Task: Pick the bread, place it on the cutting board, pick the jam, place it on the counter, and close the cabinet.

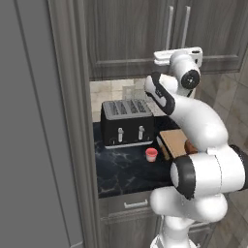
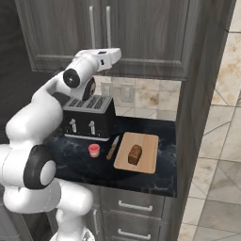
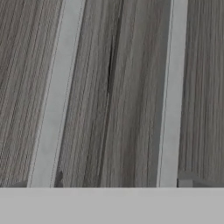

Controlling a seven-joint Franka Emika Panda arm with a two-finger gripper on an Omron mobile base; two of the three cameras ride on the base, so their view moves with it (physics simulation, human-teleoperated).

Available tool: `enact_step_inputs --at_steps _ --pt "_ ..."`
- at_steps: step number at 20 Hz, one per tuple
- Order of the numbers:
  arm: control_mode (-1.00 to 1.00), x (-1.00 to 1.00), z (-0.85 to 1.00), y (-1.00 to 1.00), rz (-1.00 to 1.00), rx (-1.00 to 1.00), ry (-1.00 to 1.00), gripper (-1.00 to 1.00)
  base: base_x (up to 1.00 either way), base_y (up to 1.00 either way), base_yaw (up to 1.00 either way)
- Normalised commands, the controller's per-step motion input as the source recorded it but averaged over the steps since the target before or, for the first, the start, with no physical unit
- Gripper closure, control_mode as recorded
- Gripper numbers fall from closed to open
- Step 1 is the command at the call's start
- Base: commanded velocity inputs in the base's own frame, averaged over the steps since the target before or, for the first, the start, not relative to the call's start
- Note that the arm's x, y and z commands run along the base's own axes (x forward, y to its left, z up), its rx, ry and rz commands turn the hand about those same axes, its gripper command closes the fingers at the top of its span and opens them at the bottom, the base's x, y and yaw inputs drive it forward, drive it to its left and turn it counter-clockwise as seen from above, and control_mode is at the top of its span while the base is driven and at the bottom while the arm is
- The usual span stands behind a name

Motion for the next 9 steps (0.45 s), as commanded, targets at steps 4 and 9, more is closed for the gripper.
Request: enact_step_inputs --at_steps 4,9 --pt "-1.00 0.96 -0.36 0.00 0.12 0.00 0.00 -1.00 0.00 0.00 0.00" --pt "-1.00 0.89 -0.38 0.00 0.11 0.00 0.00 -1.00 0.00 0.00 0.00"
